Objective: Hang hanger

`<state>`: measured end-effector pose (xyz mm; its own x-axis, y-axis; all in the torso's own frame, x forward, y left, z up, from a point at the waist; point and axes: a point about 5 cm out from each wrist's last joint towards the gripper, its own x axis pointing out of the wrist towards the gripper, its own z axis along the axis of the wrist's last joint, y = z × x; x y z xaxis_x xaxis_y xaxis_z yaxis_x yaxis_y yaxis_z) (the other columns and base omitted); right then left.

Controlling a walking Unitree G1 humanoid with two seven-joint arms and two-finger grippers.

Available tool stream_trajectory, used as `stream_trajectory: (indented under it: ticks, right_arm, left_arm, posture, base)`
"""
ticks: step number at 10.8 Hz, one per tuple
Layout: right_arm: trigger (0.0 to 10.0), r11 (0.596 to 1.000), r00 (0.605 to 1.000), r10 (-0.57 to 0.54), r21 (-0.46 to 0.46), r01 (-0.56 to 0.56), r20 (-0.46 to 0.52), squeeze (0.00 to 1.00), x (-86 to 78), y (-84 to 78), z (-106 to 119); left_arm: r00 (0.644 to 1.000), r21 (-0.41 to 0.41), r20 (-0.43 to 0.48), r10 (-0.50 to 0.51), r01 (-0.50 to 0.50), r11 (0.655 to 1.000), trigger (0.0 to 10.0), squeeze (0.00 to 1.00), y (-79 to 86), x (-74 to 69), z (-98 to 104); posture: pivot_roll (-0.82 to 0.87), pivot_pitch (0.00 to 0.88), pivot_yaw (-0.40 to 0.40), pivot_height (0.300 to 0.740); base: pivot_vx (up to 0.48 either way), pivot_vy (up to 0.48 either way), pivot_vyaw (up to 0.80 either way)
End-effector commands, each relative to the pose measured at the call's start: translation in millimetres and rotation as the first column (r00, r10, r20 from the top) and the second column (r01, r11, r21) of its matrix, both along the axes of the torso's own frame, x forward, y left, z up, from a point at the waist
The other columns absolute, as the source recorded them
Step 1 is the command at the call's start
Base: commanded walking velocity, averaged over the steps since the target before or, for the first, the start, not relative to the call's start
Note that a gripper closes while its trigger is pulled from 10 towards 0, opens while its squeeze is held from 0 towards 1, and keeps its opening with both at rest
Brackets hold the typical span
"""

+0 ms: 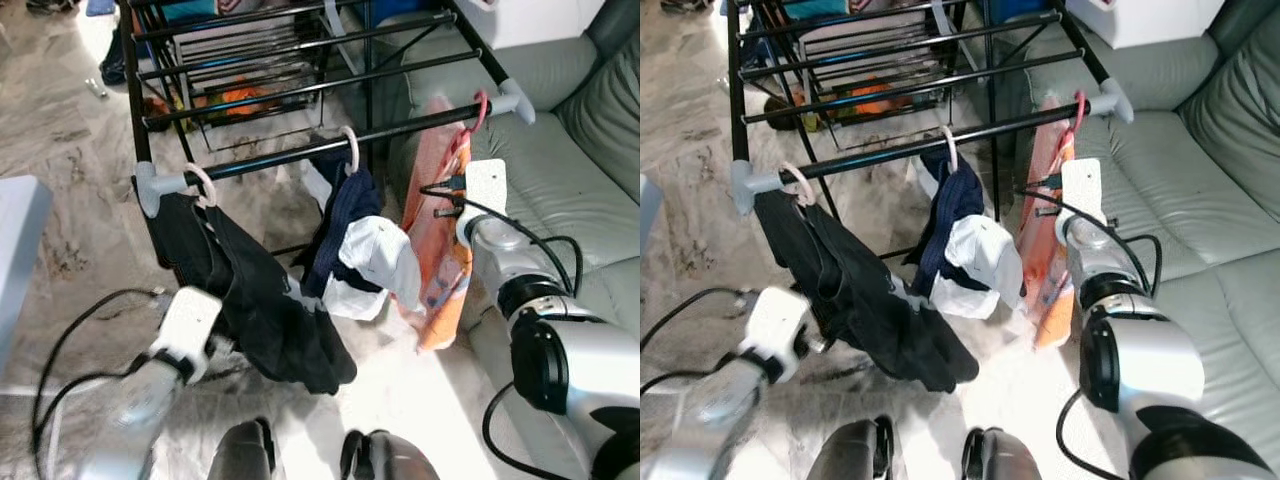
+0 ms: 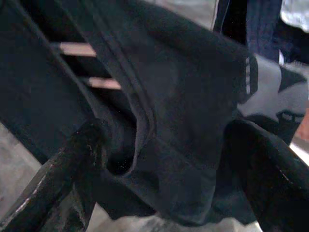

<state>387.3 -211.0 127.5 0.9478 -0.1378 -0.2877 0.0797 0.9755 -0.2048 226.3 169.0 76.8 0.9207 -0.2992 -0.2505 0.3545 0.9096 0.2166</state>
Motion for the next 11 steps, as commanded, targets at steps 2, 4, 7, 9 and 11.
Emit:
stream_trajectory:
  ticks: [2, 4, 7, 9, 11]
  right_arm:
    - [0.0, 0.999, 0.998, 0.038, 0.020, -0.039, 0.047, 0.00, -0.4, 9.4, -2]
    - [2.5, 0.996, 0.990, 0.091, 0.015, -0.093, 0.104, 0.00, -5.3, 15.5, -8]
    - [10.0, 0.982, 0.969, 0.157, -0.137, -0.132, 0.191, 0.00, -34.9, 9.9, -33]
    - [10.0, 0.985, 0.955, 0.139, -0.133, -0.107, 0.260, 0.00, -77.2, 14.0, -54]
    - [10.0, 0.996, 0.968, 0.031, -0.089, -0.009, 0.247, 0.00, -119.0, 13.6, -74]
  left_arm:
    - [1.000, 0.008, -0.002, -0.016, 0.016, 1.000, 10.0, 0.00, -3.7, 11.9, -8]
    - [0.997, -0.010, 0.073, -0.018, 0.018, 1.000, 10.0, 0.00, -15.5, 30.8, 2]
    - [0.994, -0.047, 0.087, 0.064, -0.060, 0.997, 10.0, 0.00, -9.1, 28.4, -7]
    - [0.986, -0.042, 0.127, 0.109, -0.104, 0.994, 10.0, 0.00, -5.9, 31.1, -3]
    - [0.983, -0.047, 0.133, 0.128, -0.123, 0.991, 10.0, 0.00, 7.2, 35.7, 1]
  posture:
    - [0.08, 0.061, -0.039, 0.740]
    - [0.04, 0.024, -0.043, 0.740]
    - [0.00, 0.000, -0.050, 0.740]
    - [0.00, 0.000, -0.044, 0.740]
    - [-0.03, 0.000, -0.001, 0.740]
  base:
    - [0.000, 0.000, 0.00]
    - [0.000, 0.000, 0.00]
    - [0.000, 0.000, 0.00]
    - [0.000, 0.000, 0.00]
    - [0.000, 0.000, 0.00]
